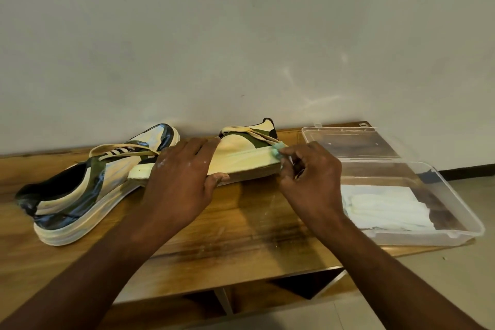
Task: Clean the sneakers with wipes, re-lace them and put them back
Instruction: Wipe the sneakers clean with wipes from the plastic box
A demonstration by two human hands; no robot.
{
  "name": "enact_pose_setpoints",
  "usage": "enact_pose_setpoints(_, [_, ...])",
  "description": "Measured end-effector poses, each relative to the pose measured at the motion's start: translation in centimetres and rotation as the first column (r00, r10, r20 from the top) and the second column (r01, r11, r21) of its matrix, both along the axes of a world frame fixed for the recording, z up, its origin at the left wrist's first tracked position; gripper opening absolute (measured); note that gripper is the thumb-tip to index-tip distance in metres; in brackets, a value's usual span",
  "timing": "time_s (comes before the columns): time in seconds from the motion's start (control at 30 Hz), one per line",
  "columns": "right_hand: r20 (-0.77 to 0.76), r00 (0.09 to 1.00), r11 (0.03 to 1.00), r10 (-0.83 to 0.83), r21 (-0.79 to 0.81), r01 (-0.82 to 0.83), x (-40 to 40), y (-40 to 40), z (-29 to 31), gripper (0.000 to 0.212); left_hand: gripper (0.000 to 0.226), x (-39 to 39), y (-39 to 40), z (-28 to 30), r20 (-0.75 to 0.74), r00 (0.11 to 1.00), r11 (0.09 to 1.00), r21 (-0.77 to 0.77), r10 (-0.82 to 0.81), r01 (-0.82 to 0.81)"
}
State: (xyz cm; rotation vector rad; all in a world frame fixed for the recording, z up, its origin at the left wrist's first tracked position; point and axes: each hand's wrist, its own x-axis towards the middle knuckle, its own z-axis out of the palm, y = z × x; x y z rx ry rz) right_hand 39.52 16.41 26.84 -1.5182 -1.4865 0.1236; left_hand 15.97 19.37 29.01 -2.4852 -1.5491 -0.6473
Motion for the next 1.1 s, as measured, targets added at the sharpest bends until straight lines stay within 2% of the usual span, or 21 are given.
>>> enact_pose_setpoints(0.17, [-0.174,0.978,0.985,-0.118,-0.145,0.093,1.4,0.5,-0.4,0.023,0.071,-1.8,1.2,-0.6,0.004,0.998,0.998,-0.032,-0.055,0.055])
enact_pose_setpoints(0.43, [-0.213,0.968,0.977,-0.133,-0.195,0.091,1.1,1.0,0.2,0.017,0.070,-2.4,2.1,-0.8,-0.043,0.992,0.993,-0.004,-0.117,0.117])
enact_pose_setpoints(0.63, [-0.146,0.989,0.997,0.025,-0.075,-0.037,-1.5,-0.1,0.1,0.018,0.069,-2.7,2.4,-1.0,-0.046,0.990,0.992,-0.015,-0.130,0.129])
enact_pose_setpoints(0.8, [-0.128,0.991,0.998,-0.044,-0.038,0.040,-1.5,0.6,0.1,0.018,0.068,-2.9,2.6,-1.0,-0.039,0.989,0.989,-0.003,-0.146,0.146])
enact_pose_setpoints(1.0, [-0.120,0.976,0.965,-0.183,-0.210,0.155,0.1,1.3,0.0,0.016,0.066,-2.8,2.4,-1.1,-0.024,0.987,0.987,0.021,-0.162,0.162])
enact_pose_setpoints(1.1, [-0.106,0.980,0.974,-0.168,-0.174,0.148,-0.4,0.8,0.3,0.016,0.065,-2.7,2.4,-1.2,-0.024,0.987,0.987,0.025,-0.159,0.160])
